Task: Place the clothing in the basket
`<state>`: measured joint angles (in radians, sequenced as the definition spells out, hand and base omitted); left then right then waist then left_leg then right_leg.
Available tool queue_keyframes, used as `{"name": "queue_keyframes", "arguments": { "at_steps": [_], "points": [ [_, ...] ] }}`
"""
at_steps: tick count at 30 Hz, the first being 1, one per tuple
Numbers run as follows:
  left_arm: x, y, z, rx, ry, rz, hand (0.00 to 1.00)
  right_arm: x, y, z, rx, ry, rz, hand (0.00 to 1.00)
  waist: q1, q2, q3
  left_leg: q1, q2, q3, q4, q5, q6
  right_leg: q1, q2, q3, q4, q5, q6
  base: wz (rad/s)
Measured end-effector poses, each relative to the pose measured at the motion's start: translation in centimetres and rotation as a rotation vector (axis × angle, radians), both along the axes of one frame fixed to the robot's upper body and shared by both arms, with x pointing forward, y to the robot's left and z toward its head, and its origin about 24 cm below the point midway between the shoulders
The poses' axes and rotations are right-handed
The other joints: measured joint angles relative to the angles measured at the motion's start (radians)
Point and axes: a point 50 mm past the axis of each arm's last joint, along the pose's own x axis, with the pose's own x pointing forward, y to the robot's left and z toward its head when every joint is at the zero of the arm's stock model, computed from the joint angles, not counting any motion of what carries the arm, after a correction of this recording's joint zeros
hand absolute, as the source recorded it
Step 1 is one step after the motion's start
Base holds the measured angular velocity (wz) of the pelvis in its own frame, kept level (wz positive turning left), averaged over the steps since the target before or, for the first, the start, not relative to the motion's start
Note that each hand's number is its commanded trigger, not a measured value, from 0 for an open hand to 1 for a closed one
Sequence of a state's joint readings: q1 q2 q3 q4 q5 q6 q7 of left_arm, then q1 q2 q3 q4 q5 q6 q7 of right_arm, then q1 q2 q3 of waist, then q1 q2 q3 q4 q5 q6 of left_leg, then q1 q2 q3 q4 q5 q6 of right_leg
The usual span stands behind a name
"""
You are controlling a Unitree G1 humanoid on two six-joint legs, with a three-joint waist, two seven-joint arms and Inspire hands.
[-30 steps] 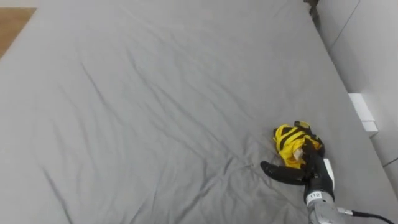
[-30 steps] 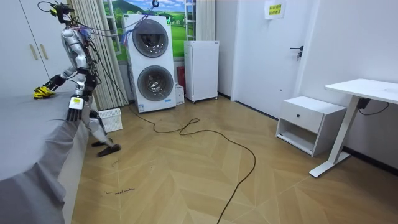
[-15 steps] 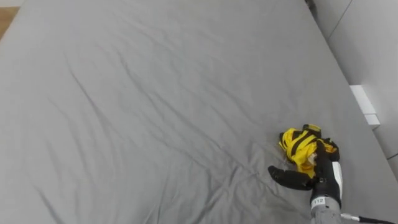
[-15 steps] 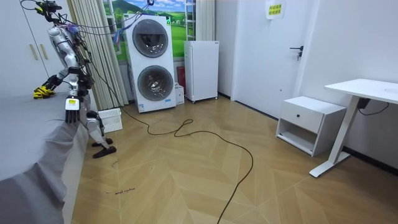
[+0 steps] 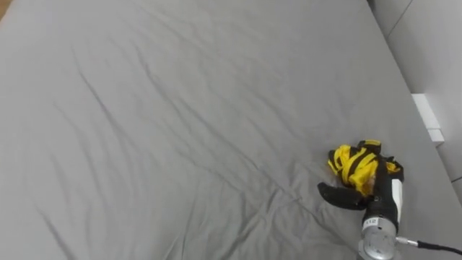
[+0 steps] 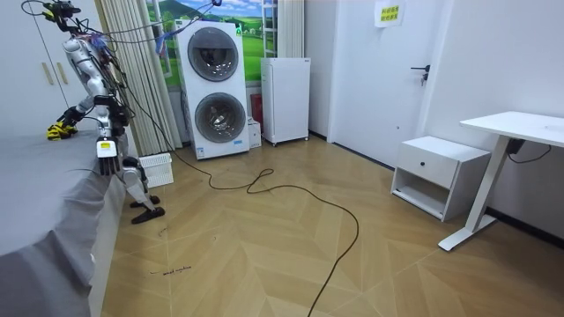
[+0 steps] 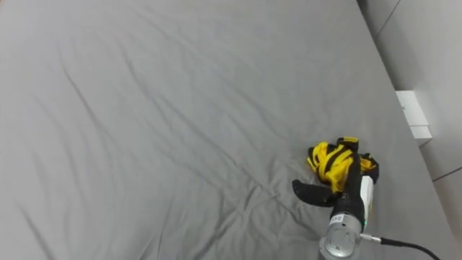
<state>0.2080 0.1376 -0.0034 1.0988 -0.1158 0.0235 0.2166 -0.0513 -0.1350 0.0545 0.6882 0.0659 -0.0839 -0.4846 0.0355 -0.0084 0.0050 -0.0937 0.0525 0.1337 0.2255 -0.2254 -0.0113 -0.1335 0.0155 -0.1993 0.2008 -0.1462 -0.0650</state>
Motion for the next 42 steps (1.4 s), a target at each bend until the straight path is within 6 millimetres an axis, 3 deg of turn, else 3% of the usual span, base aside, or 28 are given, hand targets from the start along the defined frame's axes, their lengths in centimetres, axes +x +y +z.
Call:
{"name": "queue_keyframes", "arguments": {
  "at_steps": [4,7,14,21,22,23,24,28,33,35,42],
  "points": [
    [0.1,0.1,0.0,-0.01,0.001,-0.005,0.0,0.8,-0.6,0.0,-0.057,0.034,0.009,0.0,0.0,0.001,0.0007,-0.016,-0.001,0.0,0.01,0.0,0.0,-0.007,-0.003,-0.007,0.003,0.0,0.0,0.03],
    [0.7,0.2,0.1,-0.009,-0.009,-0.011,0.0,1.2,-2.2,0.1,-0.115,0.066,-0.028,0.0,0.002,0.003,0.0014,-0.037,-0.006,0.0,0.013,0.008,0.006,-0.021,-0.014,-0.026,0.004,-0.001,0.001,0.22],
    [1.2,1.0,0.3,-0.003,-0.008,-0.043,0.0,2.0,-4.3,0.6,-0.185,0.098,-0.125,0.0,0.041,0.011,0.0063,-0.081,-0.014,0.0,0.012,0.023,0.013,-0.059,-0.028,-0.055,0.011,0.0,0.005,0.12],
    [2.0,1.2,0.5,0.006,-0.017,-0.064,0.0,2.3,-7.0,1.2,-0.193,0.138,-0.225,0.0,0.053,0.014,0.0092,-0.129,-0.013,-0.003,0.016,0.03,0.014,-0.096,-0.036,-0.093,0.02,-0.001,0.005,0.12],
    [2.1,1.2,0.5,0.006,-0.018,-0.067,0.0,2.2,-7.1,1.1,-0.191,0.145,-0.232,0.49,0.054,0.014,0.0098,-0.13,-0.013,-0.003,0.016,0.03,0.014,-0.097,-0.037,-0.101,0.019,-0.001,0.005,0.1],
    [2.4,1.2,0.5,0.006,-0.022,-0.075,0.0,2.0,-7.4,1.1,-0.192,0.158,-0.245,0.9,0.056,0.015,0.0121,-0.134,-0.014,-0.003,0.016,0.032,0.014,-0.098,-0.039,-0.109,0.019,-0.001,0.005,0.11],
    [2.5,1.2,0.5,0.006,-0.023,-0.078,0.0,1.8,-7.7,1.1,-0.198,0.167,-0.25,1.0,0.057,0.015,0.0122,-0.141,-0.014,-0.003,0.017,0.033,0.014,-0.104,-0.04,-0.112,0.02,-0.001,0.005,0.09],
    [2.9,1.4,0.6,0.01,-0.027,-0.084,0.0,1.4,-9.0,1.4,-0.229,0.191,-0.273,1.0,0.053,0.014,0.0133,-0.174,-0.021,-0.003,0.016,0.045,0.019,-0.13,-0.049,-0.122,0.025,-0.001,0.005,0.13],
    [2.9,2.1,0.7,-0.001,-0.003,-0.126,0.0,1.9,-10.8,2.6,-0.243,0.194,-0.337,1.0,0.057,0.011,0.0209,-0.21,-0.023,-0.009,0.027,0.048,0.02,-0.166,-0.051,-0.117,0.037,-0.001,0.005,0.0],
    [2.9,2.2,0.7,-0.004,0.009,-0.141,0.0,2.0,-11.1,2.8,-0.239,0.194,-0.353,1.0,0.057,0.01,0.0249,-0.214,-0.023,-0.013,0.029,0.048,0.02,-0.17,-0.051,-0.116,0.038,0.0,0.005,0.03],
    [2.9,1.9,0.6,-0.021,0.03,-0.193,0.0,2.1,-11.1,2.8,-0.197,0.187,-0.366,1.0,0.054,0.011,0.0251,-0.226,-0.023,-0.014,0.028,0.048,0.019,-0.186,-0.049,-0.106,0.038,0.0,0.005,-0.02]
  ]
}}
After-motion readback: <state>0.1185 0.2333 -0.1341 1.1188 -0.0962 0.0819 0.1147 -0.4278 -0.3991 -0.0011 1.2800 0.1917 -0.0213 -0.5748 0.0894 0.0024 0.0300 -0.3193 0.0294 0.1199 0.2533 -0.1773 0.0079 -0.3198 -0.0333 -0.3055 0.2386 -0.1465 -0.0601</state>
